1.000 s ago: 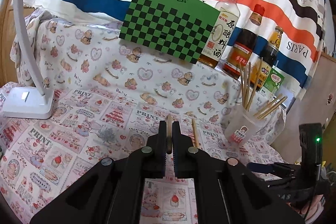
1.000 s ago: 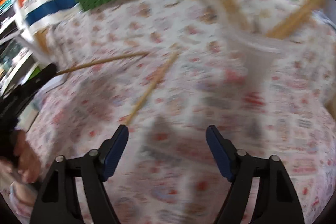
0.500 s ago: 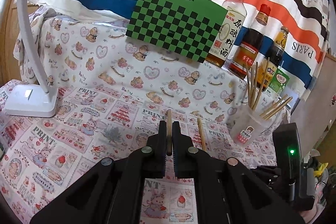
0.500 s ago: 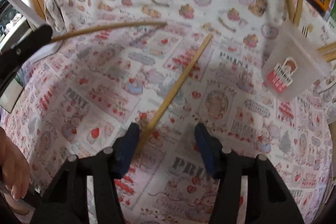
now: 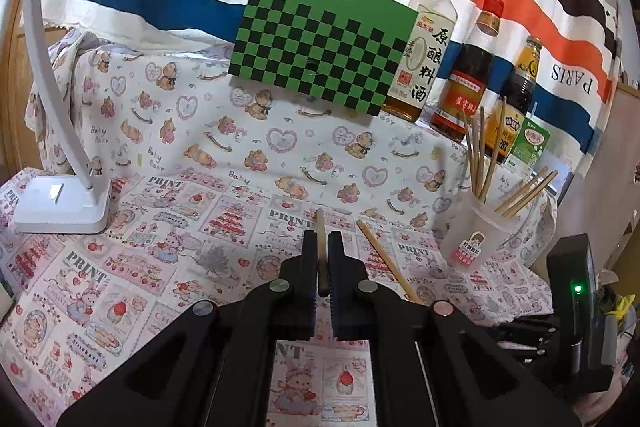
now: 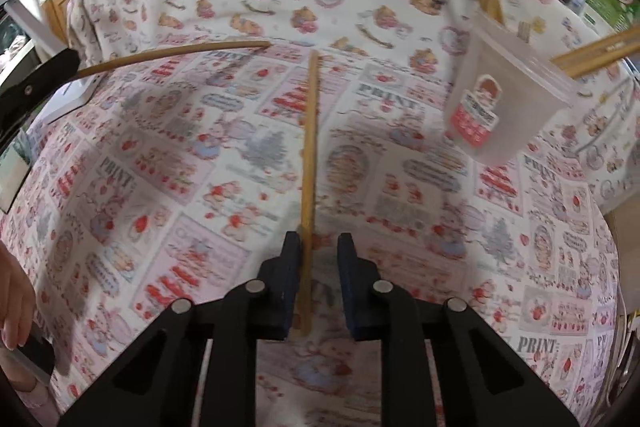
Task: Organize utensils
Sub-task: 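Grasp the other chopstick with the right tool while the left tool holds its chopstick, then lift both held chopsticks and carry them over the clear cup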
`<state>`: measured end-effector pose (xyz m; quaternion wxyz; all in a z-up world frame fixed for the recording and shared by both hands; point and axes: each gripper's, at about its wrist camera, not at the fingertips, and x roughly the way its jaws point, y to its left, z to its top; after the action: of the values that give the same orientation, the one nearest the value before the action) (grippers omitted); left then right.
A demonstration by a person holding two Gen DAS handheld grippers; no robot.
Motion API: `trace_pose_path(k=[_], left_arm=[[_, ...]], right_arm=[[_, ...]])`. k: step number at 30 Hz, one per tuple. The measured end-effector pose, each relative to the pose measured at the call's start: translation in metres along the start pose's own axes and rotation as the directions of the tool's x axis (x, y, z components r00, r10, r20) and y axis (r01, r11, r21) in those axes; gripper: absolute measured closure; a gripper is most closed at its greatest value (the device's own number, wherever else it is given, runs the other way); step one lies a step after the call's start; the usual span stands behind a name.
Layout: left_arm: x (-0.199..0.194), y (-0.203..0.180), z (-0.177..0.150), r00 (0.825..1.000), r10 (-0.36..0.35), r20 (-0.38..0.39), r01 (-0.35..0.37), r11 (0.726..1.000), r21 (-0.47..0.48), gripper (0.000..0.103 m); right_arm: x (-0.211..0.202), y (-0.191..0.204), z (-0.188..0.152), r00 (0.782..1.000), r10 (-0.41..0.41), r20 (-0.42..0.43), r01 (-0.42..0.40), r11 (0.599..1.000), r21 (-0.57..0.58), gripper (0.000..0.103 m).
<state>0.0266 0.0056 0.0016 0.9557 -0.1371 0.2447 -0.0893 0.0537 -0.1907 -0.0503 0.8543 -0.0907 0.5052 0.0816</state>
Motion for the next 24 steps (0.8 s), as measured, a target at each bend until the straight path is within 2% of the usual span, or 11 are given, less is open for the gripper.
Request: trace_pose_path(k=[1,2,4,5,8,10,12,16,19,24], left_arm=[[0.0,-0.001,0.0,1.0,0.002,0.0,-0.002,1.0,0.005,0.099],[0.001,-0.002,-0.001,1.0,0.002,-0.001,-0.002,1.0,0.01,0.099],[0.002,-0.003,-0.001,1.0,0.004,-0.006,-0.003,1.0,0.017,0.099],[0.003,-0.003,-0.001,1.0,0.006,-0.007,-0.006,1.0,0.019,0.099],[0.003,-0.002,-0.001,1.0,0.008,-0.008,-0.008,1.0,0.02,0.099],[0.002,-0.002,-0.001,1.0,0.006,-0.003,-0.006,1.0,0.018,0.099],[0.0,-0.001,0.0,1.0,0.006,0.006,-0.006,1.0,0.014,0.099],[-0.016,0.003,0.007,0.998,-0.024,0.061,0.024,1.0,0.011,0.099],[-0.024,0.007,0.01,0.995,-0.047,0.084,0.048,0.999,-0.007,0.099],[-0.02,0.004,0.01,0.997,-0.049,0.064,0.049,0.999,0.002,0.099]], right_arm=[[0.0,0.001,-0.001,0.999,-0.03,0.015,0.03,0.999,-0.015,0.084],[-0.001,0.002,-0.001,0.999,-0.026,0.027,0.027,0.999,-0.028,0.084],[-0.002,-0.001,-0.003,1.0,0.014,0.018,-0.014,1.0,-0.004,0.096],[-0.002,-0.002,-0.003,1.0,0.016,0.02,-0.016,1.0,0.004,0.098],[-0.008,-0.006,-0.008,0.997,0.069,0.043,-0.07,0.997,0.017,0.098],[-0.016,-0.013,-0.012,0.988,0.141,0.07,-0.144,0.988,0.048,0.098],[-0.025,-0.014,-0.014,0.98,0.175,0.091,-0.181,0.982,0.056,0.098],[-0.059,-0.016,-0.02,0.968,0.161,0.193,-0.175,0.983,0.055,0.098],[-0.087,-0.021,-0.021,0.948,0.149,0.28,-0.168,0.985,0.045,0.098],[-0.127,-0.04,-0.016,0.902,0.142,0.407,-0.186,0.98,0.07,0.098]])
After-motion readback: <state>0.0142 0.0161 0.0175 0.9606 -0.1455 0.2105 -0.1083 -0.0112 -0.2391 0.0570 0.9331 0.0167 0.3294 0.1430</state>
